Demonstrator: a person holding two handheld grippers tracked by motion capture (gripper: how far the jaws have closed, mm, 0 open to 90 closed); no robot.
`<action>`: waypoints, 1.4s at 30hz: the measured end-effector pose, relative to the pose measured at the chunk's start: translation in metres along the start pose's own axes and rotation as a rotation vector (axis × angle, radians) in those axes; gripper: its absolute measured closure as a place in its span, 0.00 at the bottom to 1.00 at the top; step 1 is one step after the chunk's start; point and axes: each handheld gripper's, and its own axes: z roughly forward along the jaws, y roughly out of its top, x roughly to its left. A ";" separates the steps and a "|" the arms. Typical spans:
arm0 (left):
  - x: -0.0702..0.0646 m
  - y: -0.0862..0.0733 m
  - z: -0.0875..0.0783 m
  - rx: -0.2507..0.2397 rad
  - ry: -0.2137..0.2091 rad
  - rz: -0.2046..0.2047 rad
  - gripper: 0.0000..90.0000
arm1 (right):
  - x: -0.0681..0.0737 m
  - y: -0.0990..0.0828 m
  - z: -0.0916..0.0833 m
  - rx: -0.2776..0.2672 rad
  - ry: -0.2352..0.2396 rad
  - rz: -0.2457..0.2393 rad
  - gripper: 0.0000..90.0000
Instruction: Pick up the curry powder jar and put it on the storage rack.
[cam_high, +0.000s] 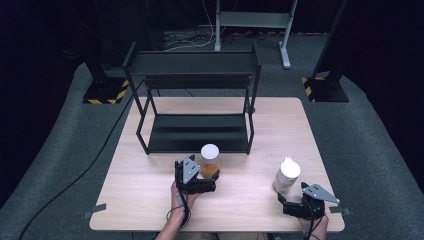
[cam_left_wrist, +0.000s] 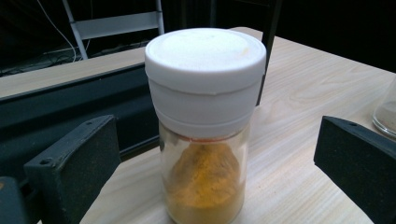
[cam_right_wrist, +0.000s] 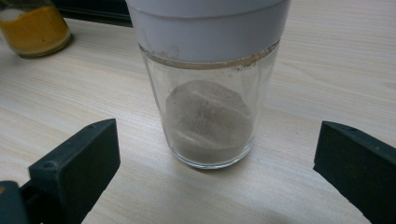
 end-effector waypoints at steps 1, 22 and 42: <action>0.000 0.000 0.002 -0.001 0.000 0.000 0.00 | 0.000 0.000 0.000 0.001 0.001 0.000 0.00; 0.003 0.011 0.029 -0.005 0.000 0.015 0.00 | 0.000 0.000 0.000 -0.002 -0.002 0.004 0.00; 0.007 0.010 0.038 0.002 -0.009 0.014 0.37 | -0.001 -0.001 0.000 -0.003 -0.001 0.008 0.00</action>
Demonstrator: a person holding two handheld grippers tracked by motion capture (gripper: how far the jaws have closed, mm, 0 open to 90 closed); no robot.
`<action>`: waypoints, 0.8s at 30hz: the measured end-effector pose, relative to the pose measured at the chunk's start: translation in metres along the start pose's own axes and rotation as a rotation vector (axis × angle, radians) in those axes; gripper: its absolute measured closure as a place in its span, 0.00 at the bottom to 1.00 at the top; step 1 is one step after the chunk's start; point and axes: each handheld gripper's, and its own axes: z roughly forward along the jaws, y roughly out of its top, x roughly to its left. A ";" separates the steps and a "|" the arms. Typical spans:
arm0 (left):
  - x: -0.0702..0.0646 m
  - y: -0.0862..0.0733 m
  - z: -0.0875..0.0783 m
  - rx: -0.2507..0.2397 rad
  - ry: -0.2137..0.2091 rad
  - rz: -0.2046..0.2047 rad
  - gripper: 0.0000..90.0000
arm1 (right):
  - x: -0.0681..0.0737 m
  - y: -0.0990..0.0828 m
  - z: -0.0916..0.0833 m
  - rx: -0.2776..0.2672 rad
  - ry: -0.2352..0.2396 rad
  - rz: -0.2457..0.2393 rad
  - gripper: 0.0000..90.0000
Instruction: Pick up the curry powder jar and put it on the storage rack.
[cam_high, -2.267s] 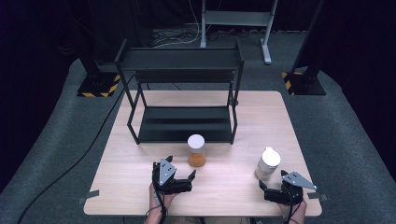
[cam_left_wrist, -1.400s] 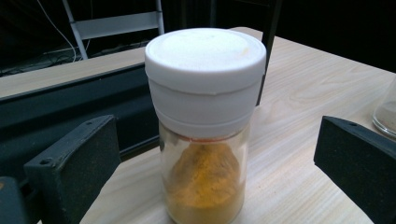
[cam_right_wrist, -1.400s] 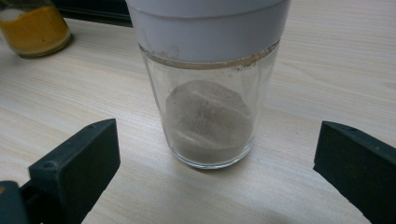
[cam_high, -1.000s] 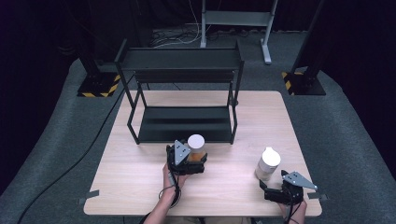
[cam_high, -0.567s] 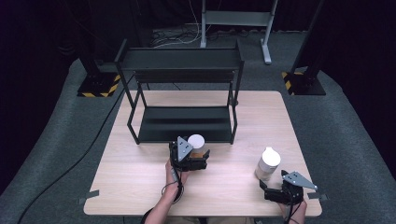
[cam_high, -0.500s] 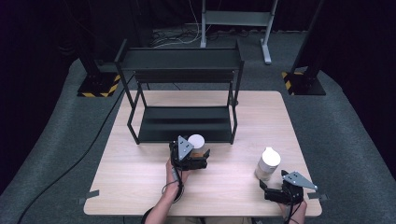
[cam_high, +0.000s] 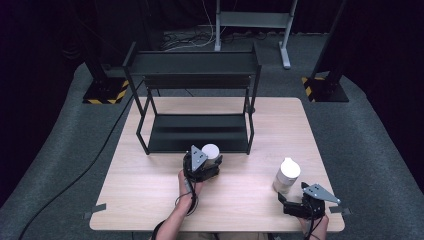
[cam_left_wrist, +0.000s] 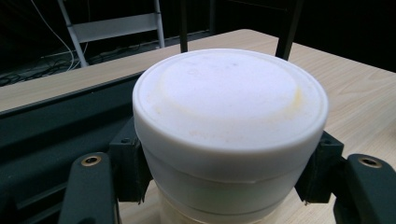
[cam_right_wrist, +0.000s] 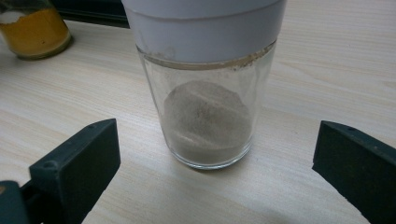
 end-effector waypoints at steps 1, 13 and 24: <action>0.000 0.000 0.000 0.000 -0.002 0.002 0.37 | 0.000 0.000 0.000 0.001 0.000 0.000 0.00; 0.004 0.005 -0.001 0.005 -0.037 0.028 0.38 | -0.001 0.001 0.001 0.005 0.008 -0.001 0.00; 0.007 0.009 -0.006 0.004 -0.044 0.032 0.37 | -0.001 0.002 0.001 0.009 0.007 -0.004 0.00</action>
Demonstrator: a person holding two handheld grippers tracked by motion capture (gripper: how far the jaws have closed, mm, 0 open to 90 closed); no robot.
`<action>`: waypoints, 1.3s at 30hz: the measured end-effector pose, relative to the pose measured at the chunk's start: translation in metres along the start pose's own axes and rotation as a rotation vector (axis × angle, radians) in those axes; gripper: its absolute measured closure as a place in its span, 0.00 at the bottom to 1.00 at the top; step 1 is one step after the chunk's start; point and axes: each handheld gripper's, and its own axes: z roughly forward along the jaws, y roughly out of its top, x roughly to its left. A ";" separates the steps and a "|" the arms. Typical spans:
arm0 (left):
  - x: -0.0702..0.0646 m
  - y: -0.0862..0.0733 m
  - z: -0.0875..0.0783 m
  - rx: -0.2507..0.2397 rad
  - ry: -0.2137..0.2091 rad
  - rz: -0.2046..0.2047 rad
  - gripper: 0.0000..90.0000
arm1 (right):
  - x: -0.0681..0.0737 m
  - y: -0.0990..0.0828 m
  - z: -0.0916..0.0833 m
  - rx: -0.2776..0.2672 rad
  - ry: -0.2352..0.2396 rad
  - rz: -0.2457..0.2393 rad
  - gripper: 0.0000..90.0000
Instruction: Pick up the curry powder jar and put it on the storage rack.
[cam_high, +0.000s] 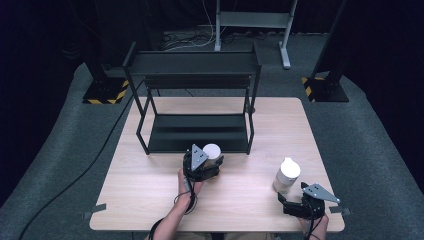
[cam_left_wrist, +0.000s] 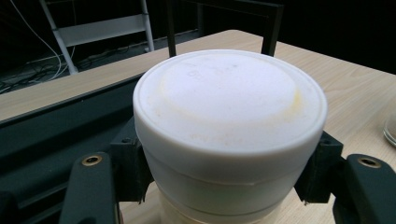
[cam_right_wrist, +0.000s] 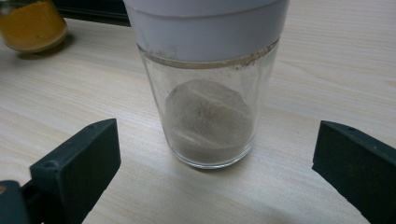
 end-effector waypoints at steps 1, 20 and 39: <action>0.001 0.000 -0.001 0.000 0.000 -0.002 0.38 | 0.000 0.000 0.000 0.003 0.002 0.000 0.00; 0.017 0.001 -0.019 -0.007 0.038 -0.005 0.38 | -0.001 0.001 0.001 0.007 0.003 -0.002 0.00; 0.035 0.001 -0.037 -0.014 0.069 -0.021 0.38 | -0.001 0.001 0.001 0.006 0.006 -0.005 0.00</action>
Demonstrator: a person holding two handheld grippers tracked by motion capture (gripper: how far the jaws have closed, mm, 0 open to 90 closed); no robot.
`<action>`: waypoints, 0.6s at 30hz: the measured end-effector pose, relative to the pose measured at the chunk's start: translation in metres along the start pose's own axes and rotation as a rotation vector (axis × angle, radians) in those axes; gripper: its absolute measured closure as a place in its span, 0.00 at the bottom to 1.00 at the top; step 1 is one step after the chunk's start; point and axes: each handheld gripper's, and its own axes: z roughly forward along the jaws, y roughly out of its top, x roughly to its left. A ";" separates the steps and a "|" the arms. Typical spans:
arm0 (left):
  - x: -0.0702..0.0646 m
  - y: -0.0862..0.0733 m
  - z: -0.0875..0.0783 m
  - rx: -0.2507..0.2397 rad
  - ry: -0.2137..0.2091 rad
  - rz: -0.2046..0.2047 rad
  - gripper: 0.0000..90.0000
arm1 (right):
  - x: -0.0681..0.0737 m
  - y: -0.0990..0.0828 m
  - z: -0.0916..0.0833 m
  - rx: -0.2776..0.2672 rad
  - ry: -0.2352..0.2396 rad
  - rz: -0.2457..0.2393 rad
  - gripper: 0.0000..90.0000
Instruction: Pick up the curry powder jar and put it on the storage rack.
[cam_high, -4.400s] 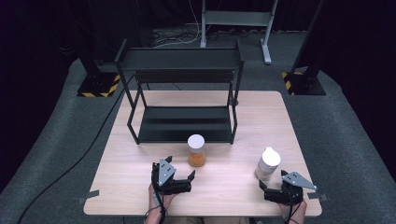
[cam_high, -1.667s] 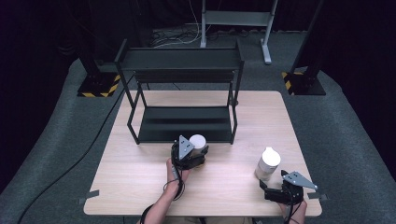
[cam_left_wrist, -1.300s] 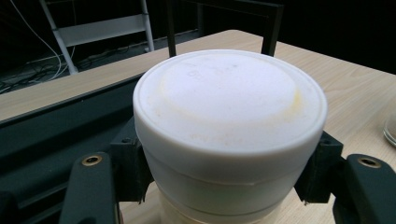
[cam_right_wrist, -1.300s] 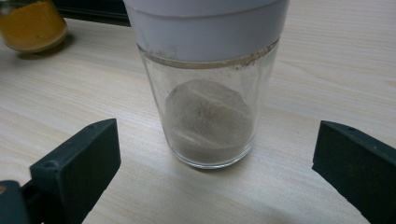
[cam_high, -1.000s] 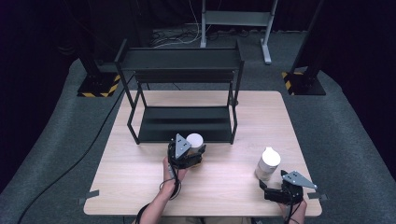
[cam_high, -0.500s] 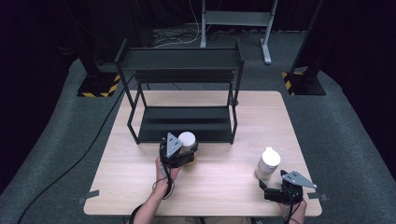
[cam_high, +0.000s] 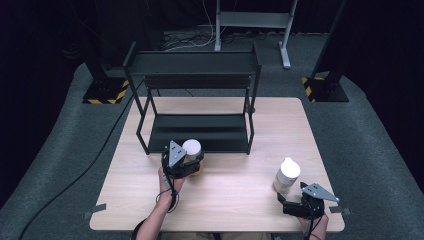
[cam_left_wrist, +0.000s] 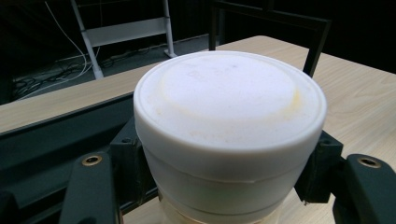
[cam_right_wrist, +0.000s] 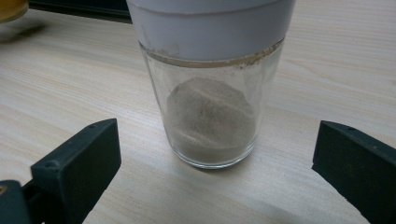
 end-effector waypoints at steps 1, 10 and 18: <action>0.001 0.000 -0.001 0.001 0.002 0.003 0.38 | 0.000 0.000 0.000 -0.002 -0.002 0.000 0.00; 0.009 0.001 -0.009 -0.002 0.024 -0.001 0.38 | 0.001 0.000 0.000 -0.002 -0.008 0.001 0.00; 0.015 0.003 -0.015 -0.006 0.036 0.001 0.38 | 0.001 -0.001 0.000 -0.004 -0.009 0.001 0.00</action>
